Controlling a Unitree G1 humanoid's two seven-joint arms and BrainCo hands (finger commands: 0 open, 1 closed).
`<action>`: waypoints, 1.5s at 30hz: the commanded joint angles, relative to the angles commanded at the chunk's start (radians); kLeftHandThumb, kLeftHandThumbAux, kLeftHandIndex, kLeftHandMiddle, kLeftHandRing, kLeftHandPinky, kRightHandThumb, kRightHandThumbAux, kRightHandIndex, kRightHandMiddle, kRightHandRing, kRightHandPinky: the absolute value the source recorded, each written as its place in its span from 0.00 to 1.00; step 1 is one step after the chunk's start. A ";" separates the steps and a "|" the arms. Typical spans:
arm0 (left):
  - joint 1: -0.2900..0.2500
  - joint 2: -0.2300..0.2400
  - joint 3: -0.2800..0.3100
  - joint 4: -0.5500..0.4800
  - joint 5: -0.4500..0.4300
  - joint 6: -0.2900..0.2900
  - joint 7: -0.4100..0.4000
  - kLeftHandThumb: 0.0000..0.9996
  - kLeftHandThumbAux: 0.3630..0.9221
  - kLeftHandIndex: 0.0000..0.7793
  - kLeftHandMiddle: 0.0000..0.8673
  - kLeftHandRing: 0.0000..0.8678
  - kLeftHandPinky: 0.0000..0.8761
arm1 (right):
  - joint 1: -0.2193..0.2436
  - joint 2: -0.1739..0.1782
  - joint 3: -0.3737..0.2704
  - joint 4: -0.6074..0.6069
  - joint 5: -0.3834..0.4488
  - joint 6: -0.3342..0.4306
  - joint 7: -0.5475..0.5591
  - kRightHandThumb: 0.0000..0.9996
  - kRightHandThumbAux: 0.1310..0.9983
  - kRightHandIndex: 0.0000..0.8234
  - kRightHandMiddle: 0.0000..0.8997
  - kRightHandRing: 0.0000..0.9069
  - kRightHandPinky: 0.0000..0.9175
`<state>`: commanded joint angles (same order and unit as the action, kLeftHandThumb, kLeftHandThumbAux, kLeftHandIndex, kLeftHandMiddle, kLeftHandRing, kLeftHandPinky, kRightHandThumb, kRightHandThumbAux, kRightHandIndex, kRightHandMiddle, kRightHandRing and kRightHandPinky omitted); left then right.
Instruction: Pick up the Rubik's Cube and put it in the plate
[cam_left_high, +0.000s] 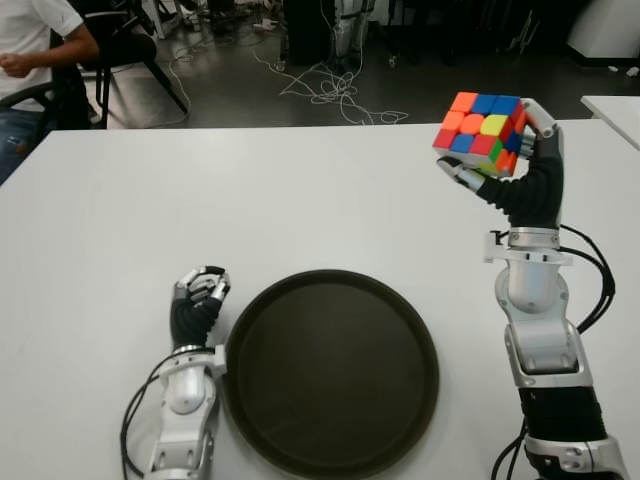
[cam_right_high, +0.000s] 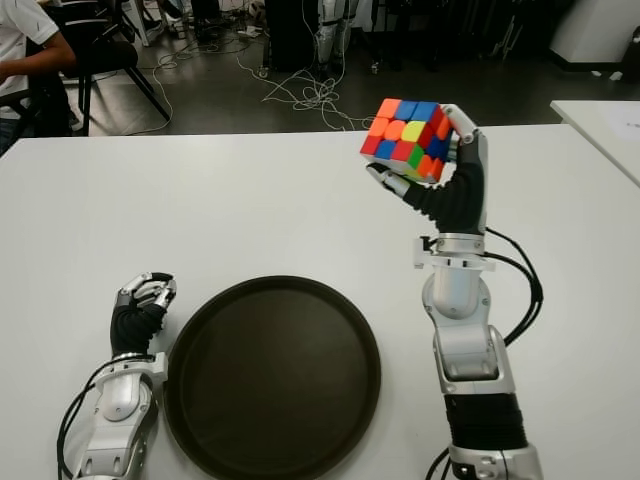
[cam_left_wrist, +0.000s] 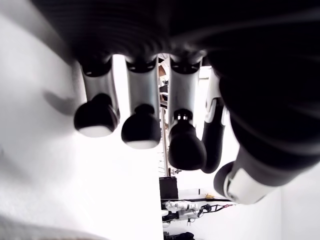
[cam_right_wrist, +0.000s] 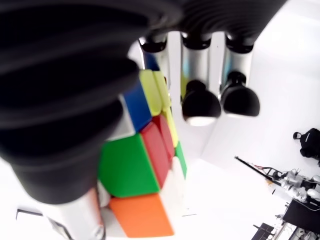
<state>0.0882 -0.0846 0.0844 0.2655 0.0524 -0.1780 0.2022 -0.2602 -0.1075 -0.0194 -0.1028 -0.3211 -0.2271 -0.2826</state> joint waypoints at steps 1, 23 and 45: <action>-0.001 0.000 0.000 0.004 0.001 -0.004 0.001 0.71 0.61 0.57 0.95 0.97 0.96 | 0.001 -0.002 0.001 -0.002 0.002 0.000 0.007 0.33 0.81 0.92 0.93 0.93 0.91; 0.003 -0.015 -0.012 0.023 0.015 -0.058 0.025 0.71 0.61 0.57 0.95 0.97 0.97 | 0.042 -0.219 0.242 -0.135 -0.068 0.051 0.505 0.01 0.82 0.82 0.87 0.89 0.86; 0.020 -0.032 -0.022 -0.034 0.038 -0.001 0.064 0.71 0.61 0.57 0.93 0.96 0.95 | -0.001 -0.300 0.335 -0.268 -0.221 0.160 0.742 0.00 0.84 0.88 0.88 0.88 0.83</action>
<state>0.1078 -0.1167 0.0622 0.2313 0.0901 -0.1792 0.2658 -0.2610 -0.4078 0.3154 -0.3703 -0.5419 -0.0673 0.4595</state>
